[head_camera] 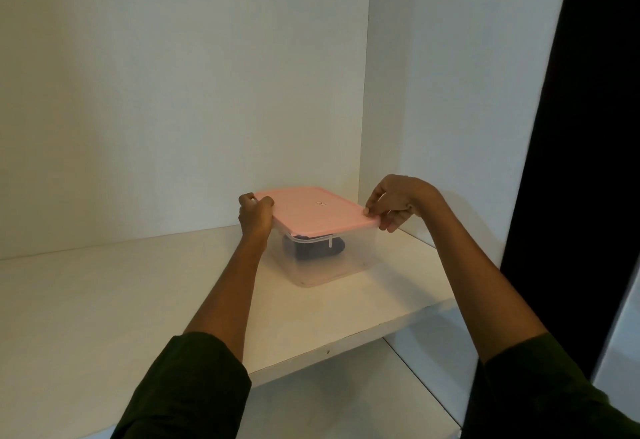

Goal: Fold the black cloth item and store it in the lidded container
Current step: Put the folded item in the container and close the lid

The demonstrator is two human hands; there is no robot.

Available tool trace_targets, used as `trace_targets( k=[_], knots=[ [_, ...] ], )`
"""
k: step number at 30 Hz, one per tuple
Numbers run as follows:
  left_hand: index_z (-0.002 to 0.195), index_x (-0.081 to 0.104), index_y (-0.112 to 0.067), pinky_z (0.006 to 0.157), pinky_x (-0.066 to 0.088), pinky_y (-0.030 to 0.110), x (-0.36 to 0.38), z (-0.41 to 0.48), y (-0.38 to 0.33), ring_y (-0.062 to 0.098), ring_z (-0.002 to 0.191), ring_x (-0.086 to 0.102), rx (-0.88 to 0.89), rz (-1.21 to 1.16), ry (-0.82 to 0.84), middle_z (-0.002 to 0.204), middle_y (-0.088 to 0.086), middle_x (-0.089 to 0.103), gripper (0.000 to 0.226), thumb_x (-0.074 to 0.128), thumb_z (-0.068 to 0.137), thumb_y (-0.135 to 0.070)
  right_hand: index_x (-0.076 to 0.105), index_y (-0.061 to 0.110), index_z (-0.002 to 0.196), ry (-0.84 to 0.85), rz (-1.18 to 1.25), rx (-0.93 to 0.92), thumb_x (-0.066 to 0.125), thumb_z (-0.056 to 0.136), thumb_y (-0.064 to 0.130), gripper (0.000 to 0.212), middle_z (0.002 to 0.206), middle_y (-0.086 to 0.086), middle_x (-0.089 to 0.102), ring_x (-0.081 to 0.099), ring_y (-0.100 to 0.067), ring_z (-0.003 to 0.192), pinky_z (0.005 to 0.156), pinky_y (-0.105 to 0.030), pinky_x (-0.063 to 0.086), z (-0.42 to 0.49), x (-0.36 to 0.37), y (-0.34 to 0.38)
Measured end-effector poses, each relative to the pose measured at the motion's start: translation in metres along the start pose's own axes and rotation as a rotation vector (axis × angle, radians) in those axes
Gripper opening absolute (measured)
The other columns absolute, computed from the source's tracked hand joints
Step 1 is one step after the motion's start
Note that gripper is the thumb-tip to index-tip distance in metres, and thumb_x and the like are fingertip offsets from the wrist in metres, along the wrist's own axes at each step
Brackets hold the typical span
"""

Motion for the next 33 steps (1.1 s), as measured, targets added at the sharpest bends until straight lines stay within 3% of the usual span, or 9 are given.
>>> trace_targets(
  k=[2,4,9,16,19,22,24,29,33],
  knots=[
    [0.138,0.034,-0.011,0.088,0.042,0.031,0.000,-0.001,-0.001,0.031,0.121,0.049,-0.002,-0.001,0.005,0.138,0.016,0.046,0.047,0.046,0.094,-0.018,0.057,-0.010,0.115,-0.014,0.016,0.014,0.065,0.087,0.024,0.044,0.096,-0.026,0.068,0.064,-0.017,0.043,0.048,-0.026,0.057,0.001,0.005,-0.004],
    [0.141,0.032,-0.012,0.092,0.043,0.032,0.000,-0.002,-0.002,0.031,0.123,0.048,-0.008,0.000,0.016,0.140,0.015,0.044,0.049,0.046,0.094,-0.018,0.059,-0.010,0.109,-0.003,0.091,0.035,0.065,0.087,0.028,0.045,0.077,-0.018,0.064,0.061,-0.015,0.040,0.044,-0.022,0.056,0.002,0.009,-0.012],
    [0.142,0.032,-0.013,0.100,0.042,0.037,-0.001,-0.002,0.001,0.031,0.125,0.047,-0.001,0.009,0.025,0.141,0.015,0.044,0.051,0.046,0.093,-0.019,0.055,0.004,0.080,0.056,0.305,0.035,0.063,0.089,0.029,0.028,0.063,-0.005,0.042,0.039,-0.011,0.052,0.040,-0.016,0.050,0.000,0.022,-0.032],
    [0.138,0.038,-0.012,0.089,0.040,0.032,-0.004,-0.007,0.003,0.029,0.123,0.047,-0.041,-0.113,0.023,0.138,0.014,0.047,0.047,0.049,0.093,-0.020,0.055,-0.001,0.115,0.070,0.043,0.036,0.063,0.089,0.032,0.043,0.082,-0.008,0.059,0.056,-0.018,0.065,0.060,-0.029,0.054,0.005,0.007,-0.014],
    [0.132,0.044,-0.009,0.094,0.044,0.038,-0.015,0.000,0.001,0.031,0.120,0.052,-0.083,-0.160,-0.037,0.132,0.016,0.052,0.043,0.051,0.092,-0.026,0.054,0.000,0.117,-0.014,0.148,-0.031,0.060,0.091,0.028,0.038,0.095,-0.013,0.062,0.058,-0.019,0.068,0.062,-0.030,0.052,0.022,-0.015,0.012],
    [0.126,0.051,-0.003,0.102,0.044,0.042,-0.019,0.012,-0.001,0.034,0.117,0.055,-0.106,-0.119,-0.059,0.128,0.017,0.057,0.044,0.051,0.093,-0.032,0.057,-0.001,0.118,-0.033,0.244,-0.103,0.054,0.095,0.016,0.029,0.085,-0.011,0.061,0.057,-0.018,0.068,0.065,-0.030,0.054,0.051,-0.018,0.029],
    [0.120,0.056,0.001,0.102,0.044,0.042,-0.018,0.018,0.000,0.034,0.115,0.056,-0.101,-0.078,-0.063,0.124,0.018,0.060,0.042,0.053,0.093,-0.030,0.058,0.000,0.120,-0.004,0.282,-0.152,0.051,0.095,0.012,0.029,0.091,-0.013,0.061,0.057,-0.018,0.071,0.072,-0.031,0.053,0.074,-0.005,0.032],
    [0.110,0.062,0.001,0.092,0.045,0.036,-0.014,0.030,0.008,0.028,0.098,0.059,-0.079,-0.068,-0.074,0.108,0.016,0.064,0.031,0.057,0.090,-0.021,0.059,0.011,0.126,0.115,0.271,-0.145,0.047,0.098,0.030,0.036,0.114,-0.009,0.057,0.054,-0.022,0.097,0.078,-0.030,0.047,0.118,0.036,0.025],
    [0.091,0.059,-0.004,0.079,0.042,0.031,-0.012,0.032,0.006,0.025,0.090,0.057,-0.075,-0.084,-0.094,0.095,0.011,0.060,0.014,0.058,0.088,-0.018,0.064,0.008,0.120,0.069,0.278,-0.190,0.048,0.094,0.045,0.048,0.110,-0.011,0.061,0.055,-0.024,0.095,0.079,-0.032,0.044,0.139,0.045,0.029]
  ],
)
Point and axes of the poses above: each hand's wrist, its own z-axis towards the middle knuckle, its own x-axis out of the palm, y = z × x, the point moved 7 cm from there along z, towards the middle knuckle
